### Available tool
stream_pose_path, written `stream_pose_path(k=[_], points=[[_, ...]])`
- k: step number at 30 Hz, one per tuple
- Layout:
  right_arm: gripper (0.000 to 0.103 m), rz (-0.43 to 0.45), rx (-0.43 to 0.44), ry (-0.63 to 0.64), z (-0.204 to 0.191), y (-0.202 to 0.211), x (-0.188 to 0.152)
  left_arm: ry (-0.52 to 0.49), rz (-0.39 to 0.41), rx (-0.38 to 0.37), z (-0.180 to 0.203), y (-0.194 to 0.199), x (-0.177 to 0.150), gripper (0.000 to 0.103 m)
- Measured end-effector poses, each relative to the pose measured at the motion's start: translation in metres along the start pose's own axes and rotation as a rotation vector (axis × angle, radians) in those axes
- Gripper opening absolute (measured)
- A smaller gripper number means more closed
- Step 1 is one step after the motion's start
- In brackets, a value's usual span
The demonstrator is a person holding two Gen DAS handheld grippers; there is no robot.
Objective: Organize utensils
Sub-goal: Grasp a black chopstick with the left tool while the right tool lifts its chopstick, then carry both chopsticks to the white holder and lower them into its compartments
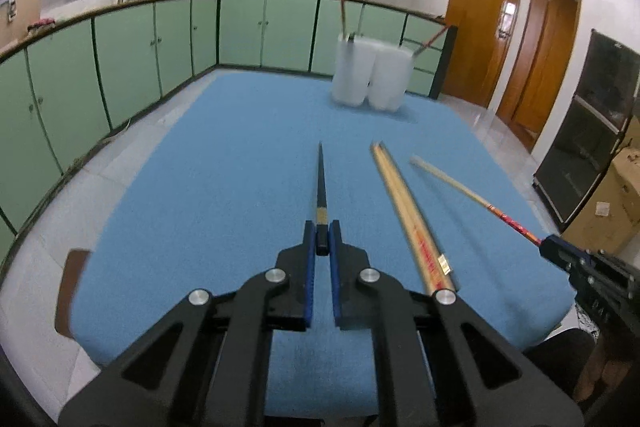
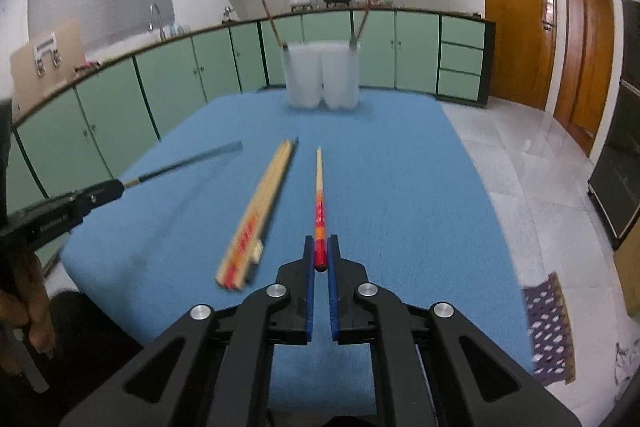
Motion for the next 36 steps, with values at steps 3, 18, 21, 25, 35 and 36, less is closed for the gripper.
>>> stream_pose_path(k=[3, 18, 21, 25, 35, 36], points=[[0.006, 0.017, 0.022, 0.006, -0.009, 0.019, 0.034, -0.017, 0.022, -0.010, -0.002, 0.016, 0.022, 0.006], [0.006, -0.074, 0.030, 0.116, -0.043, 0.016, 0.159, -0.135, 0.000, -0.117, -0.002, 0.028, 0.127, 0.006], [0.006, -0.110, 0.028, 0.114, -0.045, 0.008, 0.179, -0.155, -0.004, -0.123, -0.003, 0.022, 0.148, 0.006], [0.006, -0.126, 0.014, 0.111, -0.048, 0.002, 0.214, -0.170, 0.005, -0.125, -0.008, 0.017, 0.184, 0.006], [0.006, -0.048, 0.008, 0.081, -0.072, 0.000, 0.325, -0.198, 0.123, -0.101, 0.000, 0.010, 0.309, 0.006], [0.006, -0.039, 0.005, 0.080, -0.076, -0.002, 0.334, -0.188, 0.137, -0.103, 0.002, 0.006, 0.323, 0.006]])
Point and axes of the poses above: each gripper's, at about its wrist camera, not at the fingertips, and y roughly against the way its jaws point, z to its right, x to its top, the point moved 7 cm from there along -y, roughly the way its jaws point, and after that the axes turned 12 degrees about -y, right-handed, at the moved point
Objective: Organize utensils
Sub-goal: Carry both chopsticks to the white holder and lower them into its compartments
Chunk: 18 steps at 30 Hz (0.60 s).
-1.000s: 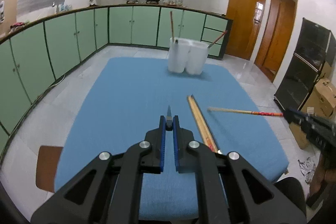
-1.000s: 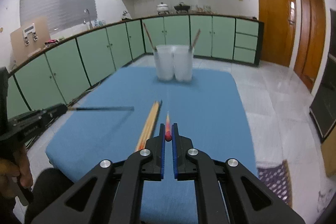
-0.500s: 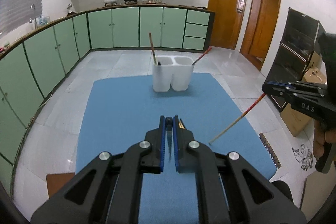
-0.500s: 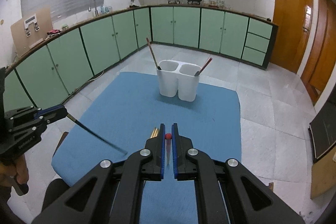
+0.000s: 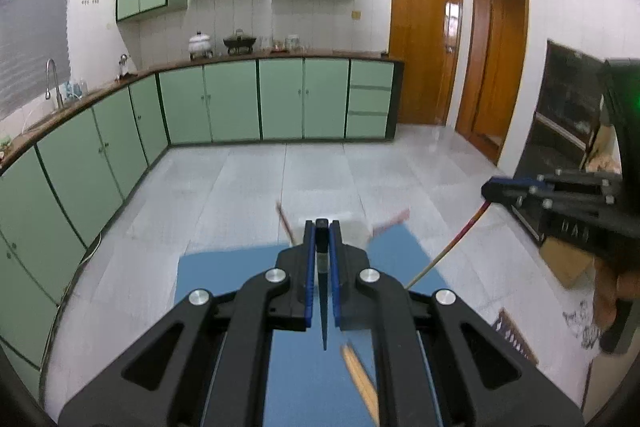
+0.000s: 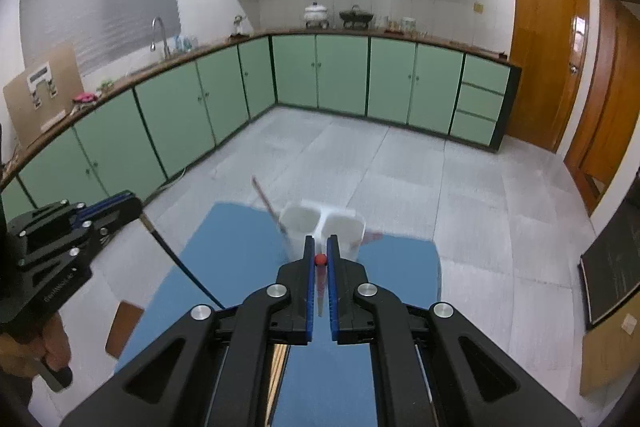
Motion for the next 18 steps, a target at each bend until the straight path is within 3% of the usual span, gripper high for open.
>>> stream_pose_path(k=[5, 10, 14, 18], points=[[0.006, 0.066, -0.004, -0.026, -0.003, -0.014, 0.049, 0.026, 0.076, 0.032, -0.004, -0.026, 0.050, 0.006], [0.006, 0.091, -0.026, -0.029, 0.005, -0.046, 0.071, 0.046, 0.122, 0.066, -0.010, -0.067, 0.077, 0.006], [0.006, 0.066, -0.044, -0.044, 0.025, -0.092, 0.063, 0.058, 0.116, 0.080, -0.013, -0.114, 0.073, 0.006], [0.006, 0.020, -0.054, -0.071, 0.045, -0.135, 0.047, 0.061, 0.060, 0.084, -0.016, -0.161, 0.050, 0.006]])
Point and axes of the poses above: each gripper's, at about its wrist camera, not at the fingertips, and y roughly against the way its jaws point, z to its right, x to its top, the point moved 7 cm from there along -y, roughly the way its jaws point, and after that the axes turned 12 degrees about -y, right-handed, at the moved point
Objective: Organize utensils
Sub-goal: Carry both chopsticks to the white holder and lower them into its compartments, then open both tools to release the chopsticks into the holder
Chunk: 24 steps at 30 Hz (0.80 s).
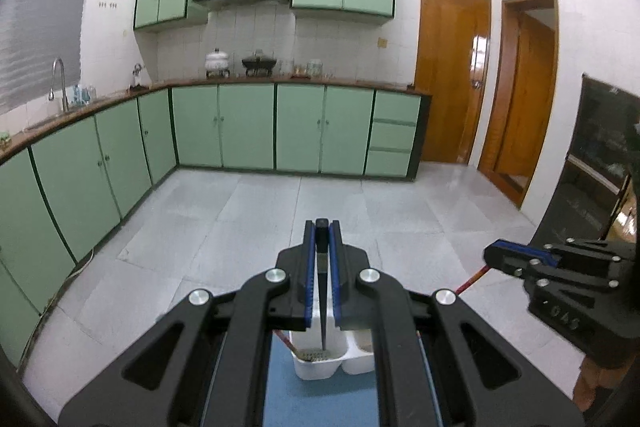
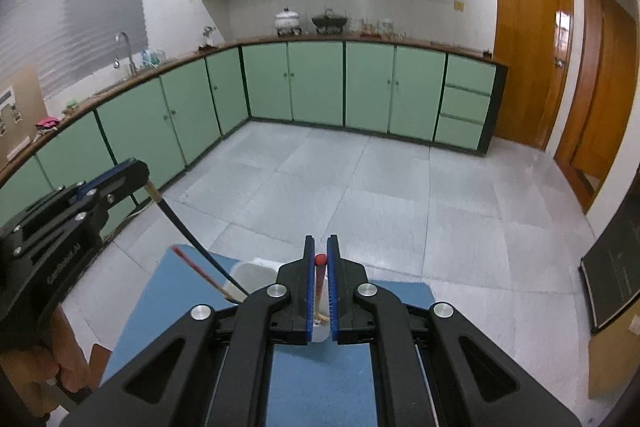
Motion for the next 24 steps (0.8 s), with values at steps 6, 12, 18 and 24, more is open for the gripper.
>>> stream_pose_path(k=[6, 12, 18, 24], points=[[0.007, -0.067, 0.005, -0.020, 0.019, -0.041, -0.020, 0.008, -0.083, 0.007, -0.008, -0.037, -0.042, 0.007], [0.021, -0.004, 0.044, -0.060, 0.031, -0.011, -0.018, 0.004, -0.045, 0.013, -0.028, -0.004, -0.040, 0.035], [0.027, 0.081, 0.054, -0.027, 0.056, 0.057, -0.071, -0.020, -0.030, 0.028, -0.045, 0.070, -0.070, 0.053], [0.029, 0.048, 0.023, 0.034, 0.079, 0.087, -0.214, -0.020, -0.065, 0.049, -0.050, 0.142, -0.164, 0.062]])
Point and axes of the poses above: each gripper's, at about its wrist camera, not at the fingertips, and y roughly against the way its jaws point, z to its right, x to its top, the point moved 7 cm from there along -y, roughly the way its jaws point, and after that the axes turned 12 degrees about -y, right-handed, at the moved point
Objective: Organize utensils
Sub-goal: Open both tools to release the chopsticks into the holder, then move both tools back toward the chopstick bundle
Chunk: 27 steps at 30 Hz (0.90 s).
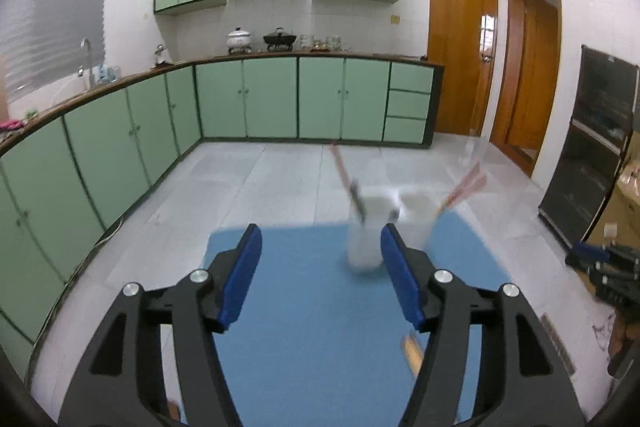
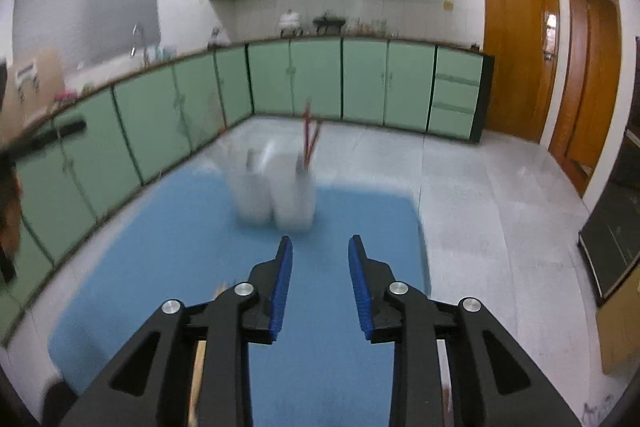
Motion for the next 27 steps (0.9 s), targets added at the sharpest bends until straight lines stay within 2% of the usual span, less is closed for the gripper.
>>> stream_pose_path(k=[2, 5, 10, 15, 21, 27], points=[[0.029, -0.046, -0.001, 0.027, -0.002, 0.005, -0.063, 0.003, -0.017, 0.006, 0.003, 0.020, -0.042, 0.065], [0.029, -0.092, 0.006, 0.054, -0.012, 0.012, -0.138, 0.030, -0.041, 0.000, 0.011, 0.041, -0.101, 0.068], [0.029, -0.138, 0.038, 0.101, -0.042, 0.018, -0.215, 0.070, -0.119, -0.011, 0.033, 0.059, -0.188, 0.068], [0.029, -0.145, 0.066, 0.178, -0.076, 0.014, -0.239, 0.124, -0.172, -0.044, 0.051, 0.067, -0.235, 0.068], [0.028, -0.111, 0.067, 0.198, -0.089, 0.001, -0.232, 0.113, -0.188, -0.068, 0.063, 0.072, -0.254, 0.069], [0.027, -0.093, 0.070, 0.200, -0.093, -0.007, -0.230, 0.115, -0.197, -0.072, 0.062, 0.069, -0.255, 0.069]])
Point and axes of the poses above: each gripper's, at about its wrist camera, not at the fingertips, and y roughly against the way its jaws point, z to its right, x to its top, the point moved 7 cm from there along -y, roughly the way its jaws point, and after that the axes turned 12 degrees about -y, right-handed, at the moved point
